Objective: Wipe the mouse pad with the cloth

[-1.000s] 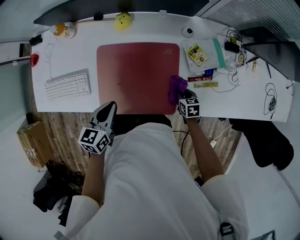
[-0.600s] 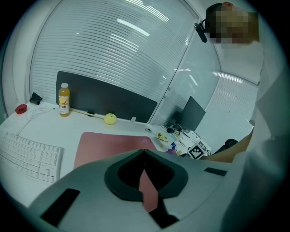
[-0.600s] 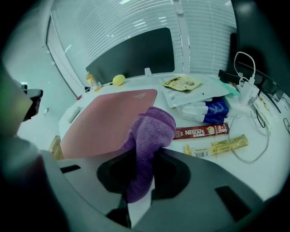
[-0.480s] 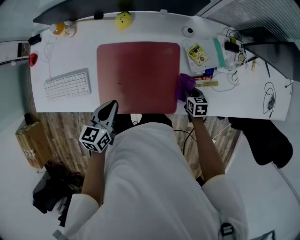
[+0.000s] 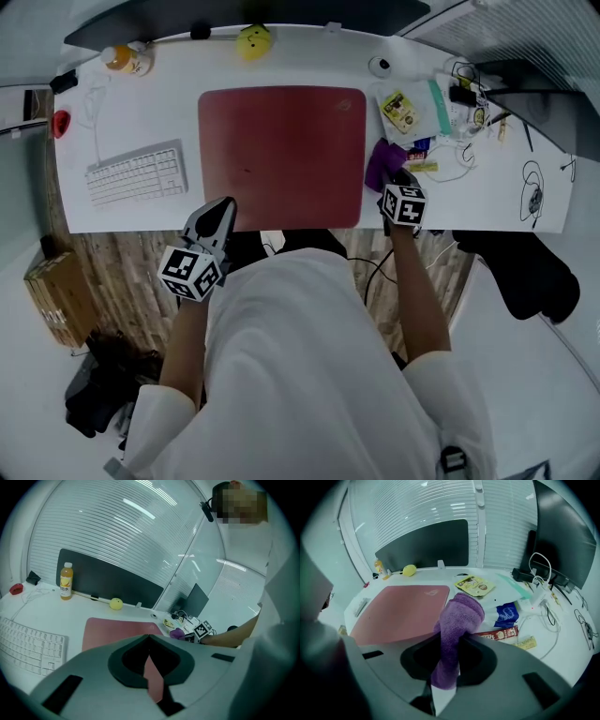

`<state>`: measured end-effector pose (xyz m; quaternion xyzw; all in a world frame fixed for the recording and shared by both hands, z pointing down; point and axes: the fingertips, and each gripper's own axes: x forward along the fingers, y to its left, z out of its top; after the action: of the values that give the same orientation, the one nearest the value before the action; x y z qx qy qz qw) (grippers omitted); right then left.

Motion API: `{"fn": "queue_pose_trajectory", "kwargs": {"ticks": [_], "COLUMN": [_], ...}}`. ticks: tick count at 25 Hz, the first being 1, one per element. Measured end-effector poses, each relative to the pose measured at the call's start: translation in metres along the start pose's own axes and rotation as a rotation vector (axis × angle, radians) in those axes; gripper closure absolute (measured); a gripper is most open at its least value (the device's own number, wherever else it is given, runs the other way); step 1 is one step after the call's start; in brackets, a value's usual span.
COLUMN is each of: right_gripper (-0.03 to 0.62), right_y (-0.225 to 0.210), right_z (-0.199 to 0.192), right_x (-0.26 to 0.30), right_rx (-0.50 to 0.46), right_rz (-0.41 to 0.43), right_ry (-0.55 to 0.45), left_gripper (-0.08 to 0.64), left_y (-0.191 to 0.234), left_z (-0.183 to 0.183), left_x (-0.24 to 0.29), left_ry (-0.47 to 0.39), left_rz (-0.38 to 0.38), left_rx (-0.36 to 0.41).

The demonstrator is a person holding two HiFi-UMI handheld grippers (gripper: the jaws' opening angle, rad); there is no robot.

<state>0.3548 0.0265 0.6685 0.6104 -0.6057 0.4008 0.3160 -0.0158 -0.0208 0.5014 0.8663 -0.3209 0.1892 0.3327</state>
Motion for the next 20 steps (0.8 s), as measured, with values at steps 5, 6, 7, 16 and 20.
{"fn": "queue_pose_trajectory", "kwargs": {"ticks": [5,6,7,16,20], "right_gripper": [0.506,0.506,0.506,0.506,0.506], "right_y": [0.021,0.025,0.028,0.057,0.077], "right_z": [0.011,0.012,0.014,0.018,0.019], "right_x": [0.015,0.019,0.023,0.042,0.048], "right_rx": [-0.021,-0.02,-0.015,-0.005,-0.032], "right_rz": [-0.033,-0.037,-0.043,-0.067,-0.053], "right_ry": [0.025,0.03,0.033,0.071,0.086], "left_gripper": [0.541,0.542,0.541,0.543,0.541], "left_y": [0.022,0.026,0.03,0.064,0.074], "left_z": [0.003,0.004,0.005,0.005,0.007], "left_x": [-0.016,-0.02,-0.023,-0.044,-0.05], "left_ry": [-0.02,-0.029,-0.035,-0.049,-0.059], "left_rz": [0.01,0.014,0.018,0.052,0.056], "left_rx": [-0.014,-0.016,-0.019,-0.053,-0.061]}}
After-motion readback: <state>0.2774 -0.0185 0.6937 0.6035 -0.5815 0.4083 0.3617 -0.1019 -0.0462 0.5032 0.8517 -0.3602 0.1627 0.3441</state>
